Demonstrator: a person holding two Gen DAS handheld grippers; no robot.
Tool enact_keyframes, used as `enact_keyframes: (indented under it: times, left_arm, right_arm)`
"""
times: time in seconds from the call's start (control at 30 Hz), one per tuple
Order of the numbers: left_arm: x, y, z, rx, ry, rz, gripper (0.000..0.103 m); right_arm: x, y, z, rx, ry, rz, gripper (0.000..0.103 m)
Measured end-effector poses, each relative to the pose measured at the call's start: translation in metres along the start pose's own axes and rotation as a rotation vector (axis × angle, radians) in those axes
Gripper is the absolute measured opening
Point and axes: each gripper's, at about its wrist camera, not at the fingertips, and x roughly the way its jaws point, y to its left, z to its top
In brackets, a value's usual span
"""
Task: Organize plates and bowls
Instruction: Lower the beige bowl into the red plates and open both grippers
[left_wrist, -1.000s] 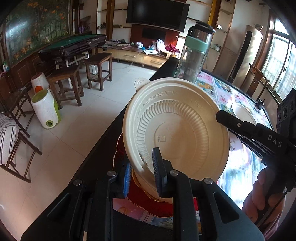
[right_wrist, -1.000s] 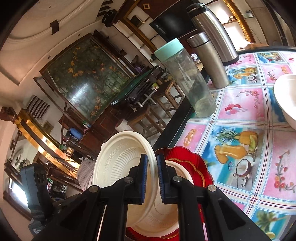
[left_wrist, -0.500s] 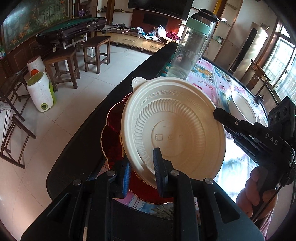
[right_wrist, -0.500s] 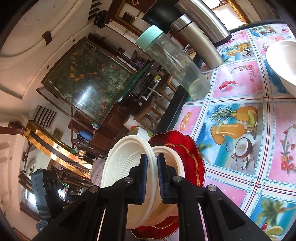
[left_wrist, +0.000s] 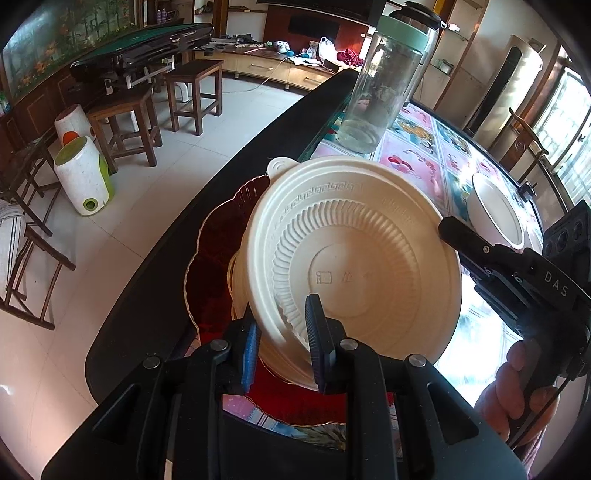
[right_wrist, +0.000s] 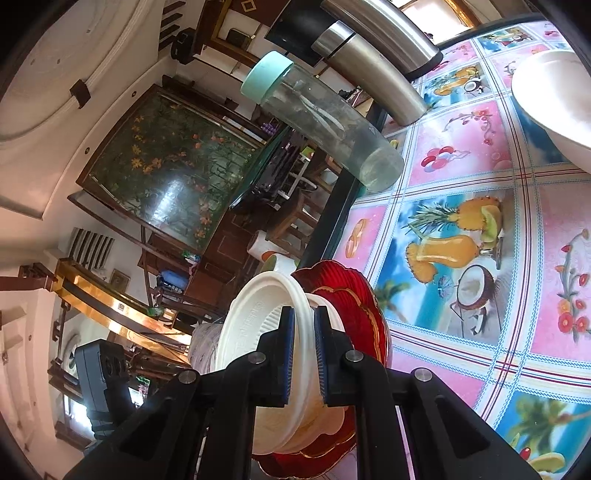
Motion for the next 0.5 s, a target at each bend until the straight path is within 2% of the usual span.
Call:
enact_keyframes:
  times: [0.4,0.5]
  left_arm:
    - [-0.010,0.002,0.000,0.000,-0.019,0.015,0.020]
    - [-0.006,0.000,0.000,0.005,-0.001,0.021,0.020]
  right_arm:
    - [0.004,0.007,-0.004,-0.015,0.008,0.016,0.011]
    - [0.004,0.005,-0.003,-0.012,0.007,0.017,0.013]
